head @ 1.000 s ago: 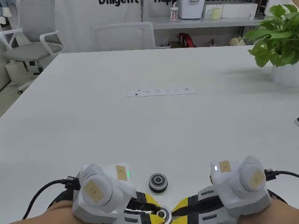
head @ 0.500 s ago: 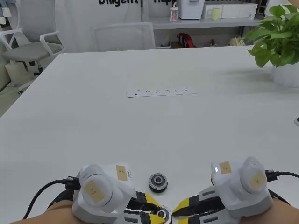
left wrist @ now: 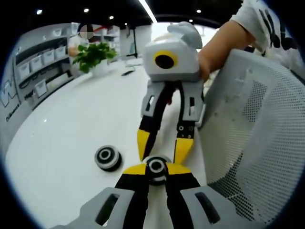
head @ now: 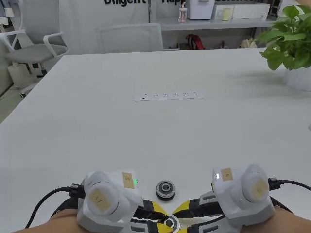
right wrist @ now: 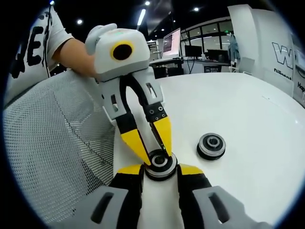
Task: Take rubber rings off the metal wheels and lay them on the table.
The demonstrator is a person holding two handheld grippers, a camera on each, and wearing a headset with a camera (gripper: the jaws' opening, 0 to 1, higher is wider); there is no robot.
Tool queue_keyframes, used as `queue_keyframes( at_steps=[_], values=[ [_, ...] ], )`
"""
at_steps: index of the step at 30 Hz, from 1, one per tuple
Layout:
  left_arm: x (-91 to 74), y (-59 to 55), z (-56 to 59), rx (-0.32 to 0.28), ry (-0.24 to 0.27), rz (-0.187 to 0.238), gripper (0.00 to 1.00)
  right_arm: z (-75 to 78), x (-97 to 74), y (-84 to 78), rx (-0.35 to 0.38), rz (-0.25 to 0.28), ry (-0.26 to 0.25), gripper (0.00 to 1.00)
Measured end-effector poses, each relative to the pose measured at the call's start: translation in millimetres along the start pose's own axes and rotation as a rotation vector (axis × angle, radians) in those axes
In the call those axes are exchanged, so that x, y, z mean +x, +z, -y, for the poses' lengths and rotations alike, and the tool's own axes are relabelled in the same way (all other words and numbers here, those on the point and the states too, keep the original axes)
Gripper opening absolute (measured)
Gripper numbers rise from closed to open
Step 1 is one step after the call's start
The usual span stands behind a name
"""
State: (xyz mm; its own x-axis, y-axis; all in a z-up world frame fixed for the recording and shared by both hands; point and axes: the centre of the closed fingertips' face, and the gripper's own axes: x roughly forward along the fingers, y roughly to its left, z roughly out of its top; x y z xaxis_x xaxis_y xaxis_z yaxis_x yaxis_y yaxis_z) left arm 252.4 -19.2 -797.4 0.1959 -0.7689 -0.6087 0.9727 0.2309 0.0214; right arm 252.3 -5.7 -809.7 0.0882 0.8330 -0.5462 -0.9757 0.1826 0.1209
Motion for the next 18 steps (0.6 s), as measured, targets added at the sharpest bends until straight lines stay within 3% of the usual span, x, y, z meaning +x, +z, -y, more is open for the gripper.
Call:
queue_keyframes(
  at_steps=[9,12,18],
  values=[
    [0.1,0.1,-0.2,-0.009,-0.003,0.006,0.13,0.9,-9.1,-9.1,-0.029,-0.023,-0.013,0.17],
    [0.2,0.3,-0.4,-0.012,-0.003,0.007,0.13,3.7,-11.9,-12.6,0.011,-0.028,-0.02,0.07],
    [0.4,0.7,-0.2,-0.012,0.002,0.006,0.13,3.7,-12.2,-12.3,0.024,-0.037,-0.02,0.05]
  ],
)
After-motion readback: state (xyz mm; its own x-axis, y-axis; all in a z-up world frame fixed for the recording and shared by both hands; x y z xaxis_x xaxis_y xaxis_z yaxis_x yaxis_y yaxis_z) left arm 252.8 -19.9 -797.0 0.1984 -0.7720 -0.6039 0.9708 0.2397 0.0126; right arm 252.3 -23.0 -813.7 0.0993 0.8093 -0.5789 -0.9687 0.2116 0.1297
